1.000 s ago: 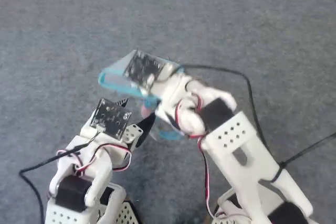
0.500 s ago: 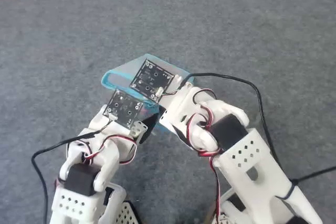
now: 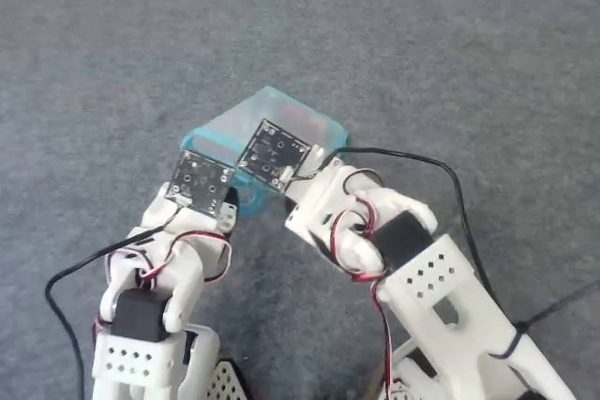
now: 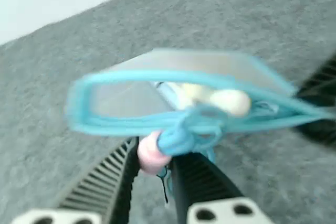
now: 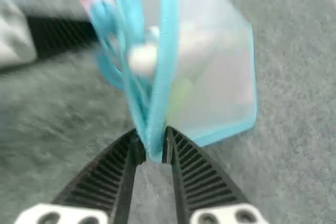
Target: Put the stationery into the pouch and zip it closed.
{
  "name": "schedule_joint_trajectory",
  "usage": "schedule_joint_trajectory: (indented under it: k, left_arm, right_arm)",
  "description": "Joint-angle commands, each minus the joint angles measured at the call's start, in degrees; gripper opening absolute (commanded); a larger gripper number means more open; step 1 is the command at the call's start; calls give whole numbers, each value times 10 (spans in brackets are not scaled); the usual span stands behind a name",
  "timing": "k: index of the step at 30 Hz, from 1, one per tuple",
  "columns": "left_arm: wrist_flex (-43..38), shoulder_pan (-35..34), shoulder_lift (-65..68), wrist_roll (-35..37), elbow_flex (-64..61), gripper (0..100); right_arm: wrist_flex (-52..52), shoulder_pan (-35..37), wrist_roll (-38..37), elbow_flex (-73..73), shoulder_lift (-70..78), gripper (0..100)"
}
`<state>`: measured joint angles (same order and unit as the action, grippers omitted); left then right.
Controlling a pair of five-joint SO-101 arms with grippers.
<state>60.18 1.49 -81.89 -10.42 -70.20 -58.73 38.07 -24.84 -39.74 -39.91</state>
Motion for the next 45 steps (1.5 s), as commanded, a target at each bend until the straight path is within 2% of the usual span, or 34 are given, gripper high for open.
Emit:
schedule_joint_trajectory:
  k: [1, 8, 13, 15, 20, 24, 26, 29, 33, 34, 40, 45]
  left_arm:
    - [-12, -49, 7, -9, 49, 9]
    - [-12, -55, 7, -21, 50, 9]
    - [-25, -113, 11, -29, 48, 9]
    - [-22, -92, 11, -30, 41, 9]
    - [-18, 18, 7, -28, 23, 9]
    - [98, 30, -10, -18, 165, 9]
    - [130, 33, -32, -18, 196, 9]
    - [95, 34, -55, -18, 130, 9]
    - [-14, 29, -41, -43, -5, 9]
    - [-20, 28, -36, -45, -11, 9]
    - [114, 9, -82, -42, 130, 9]
    - [68, 1, -98, -54, 57, 9]
  right_arm:
    - [5, -71, -20, -13, 24, 7]
    - [4, -86, -28, -13, 29, 7]
    - [5, -125, -40, -13, 25, 7]
    - [5, -124, -37, -12, 25, 7]
    - [0, -78, -21, -3, 24, 7]
    - [-92, -54, 3, 129, 8, 7]
    - [-151, -31, 13, 195, -7, 7]
    - [-156, 2, 10, 161, -11, 7]
    - [2, -2, -11, 14, 44, 7]
    - [10, -5, -18, 10, 55, 7]
    - [-151, -7, 2, 176, 28, 7]
    - [-127, -9, -4, 126, 21, 7]
